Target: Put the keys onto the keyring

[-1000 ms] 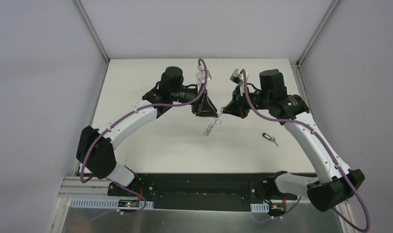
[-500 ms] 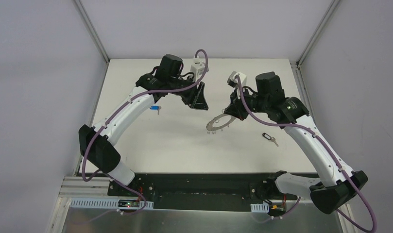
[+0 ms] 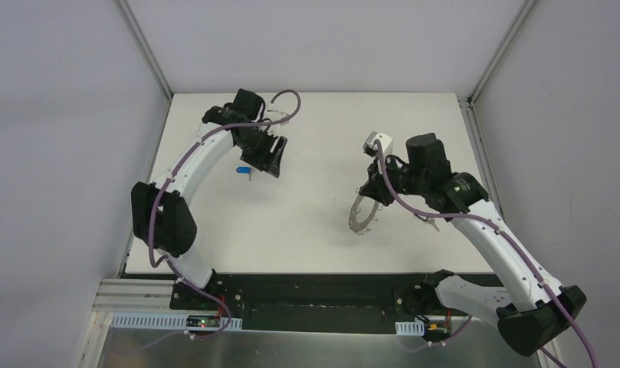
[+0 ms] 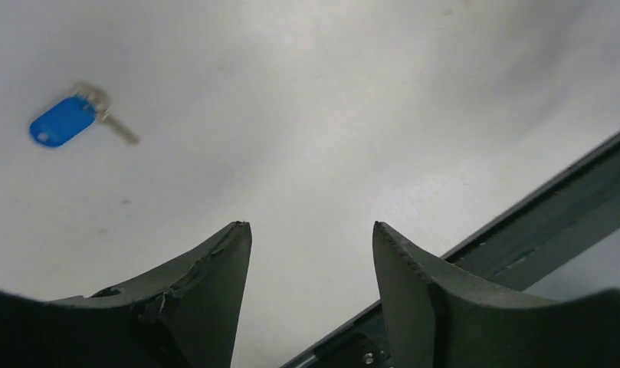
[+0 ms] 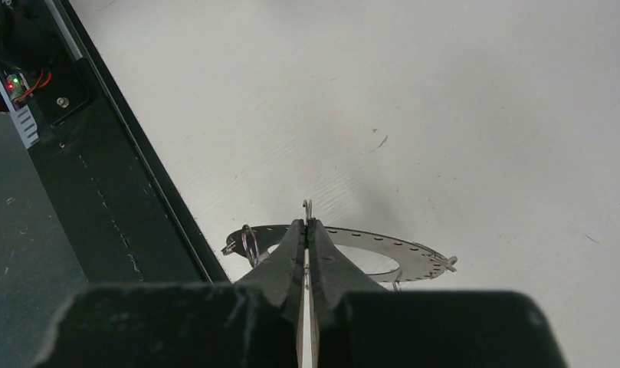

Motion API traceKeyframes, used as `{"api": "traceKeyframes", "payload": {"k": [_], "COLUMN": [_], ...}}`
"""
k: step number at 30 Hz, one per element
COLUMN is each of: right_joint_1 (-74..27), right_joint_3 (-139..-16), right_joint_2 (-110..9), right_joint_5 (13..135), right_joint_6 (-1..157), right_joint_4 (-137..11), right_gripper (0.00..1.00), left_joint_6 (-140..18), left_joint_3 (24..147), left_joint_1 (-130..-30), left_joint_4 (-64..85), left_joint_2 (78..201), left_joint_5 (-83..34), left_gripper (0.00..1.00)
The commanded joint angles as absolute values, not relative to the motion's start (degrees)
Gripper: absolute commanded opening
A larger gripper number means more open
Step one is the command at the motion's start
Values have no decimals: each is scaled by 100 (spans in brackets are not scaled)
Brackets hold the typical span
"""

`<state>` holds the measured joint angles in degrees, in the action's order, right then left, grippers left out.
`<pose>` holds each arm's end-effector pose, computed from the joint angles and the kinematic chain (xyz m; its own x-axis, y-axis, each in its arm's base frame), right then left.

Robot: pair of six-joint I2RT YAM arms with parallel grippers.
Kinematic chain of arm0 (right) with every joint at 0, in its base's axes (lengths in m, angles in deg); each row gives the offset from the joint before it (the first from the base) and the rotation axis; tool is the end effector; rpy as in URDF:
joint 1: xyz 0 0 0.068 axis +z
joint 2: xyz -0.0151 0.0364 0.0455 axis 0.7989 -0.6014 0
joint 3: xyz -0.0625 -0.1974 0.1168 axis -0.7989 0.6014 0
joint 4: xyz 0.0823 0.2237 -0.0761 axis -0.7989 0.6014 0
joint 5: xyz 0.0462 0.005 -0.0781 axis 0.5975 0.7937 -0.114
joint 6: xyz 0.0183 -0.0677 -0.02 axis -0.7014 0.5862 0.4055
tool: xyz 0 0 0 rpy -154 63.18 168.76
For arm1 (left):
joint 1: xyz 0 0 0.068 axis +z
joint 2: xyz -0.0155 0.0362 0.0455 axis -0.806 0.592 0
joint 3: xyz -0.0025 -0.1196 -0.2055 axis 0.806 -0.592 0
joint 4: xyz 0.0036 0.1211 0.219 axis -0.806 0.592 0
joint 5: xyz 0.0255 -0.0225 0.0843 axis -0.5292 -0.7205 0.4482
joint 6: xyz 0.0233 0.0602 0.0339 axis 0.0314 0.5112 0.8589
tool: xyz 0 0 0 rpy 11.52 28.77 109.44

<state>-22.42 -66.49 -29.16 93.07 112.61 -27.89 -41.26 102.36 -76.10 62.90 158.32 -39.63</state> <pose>0.1952 0.1477 0.3220 -0.0258 -0.4997 -0.8658 -0.9063 0.3772 -0.1906 0.3105 -0.1540 0.2738 -0.6804 0.4129 -0.6055 0.6553 0.7127 -0.2503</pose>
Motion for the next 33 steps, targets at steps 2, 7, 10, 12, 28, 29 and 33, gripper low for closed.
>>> {"api": "traceKeyframes", "payload": {"k": [2, 7, 10, 12, 28, 29, 33], "right_joint_1": [-2323, -2381, -2404, -2410, -2642, -2641, -2696], "right_joint_3": [-6483, -6530, -6528, -6515, -6385, -6387, -6338], "right_joint_2": [-2864, -3066, -3139, -3166, -3136, -3130, -3092], "right_joint_5": [9550, 9758, 9815, 9821, 10072, 10089, 10128], "right_joint_6": [11325, 11314, 11306, 11306, 11297, 11297, 11297], "right_joint_4": [-3251, -3223, -3198, -3195, -3172, -3167, -3183], "right_gripper": [0, 0, 0, 0, 0, 0, 0], "left_joint_6": [-3978, -4567, -4708, -4802, -5856, -5845, -5780], "left_joint_3": [10538, 11152, 11404, 11583, 12398, 12352, 11471], "left_joint_1": [-6989, -6873, -6846, -6773, -6258, -6262, -6269], "left_joint_4": [6977, 7053, 6937, 6883, 7104, 7095, 6238], "left_joint_2": [16799, 17787, 18177, 18377, 19181, 19148, 18514], "left_joint_5": [-2540, -2321, -1971, -1868, -2085, -2162, -2394], "left_gripper": [62, 61, 59, 58, 55, 54, 54]}}
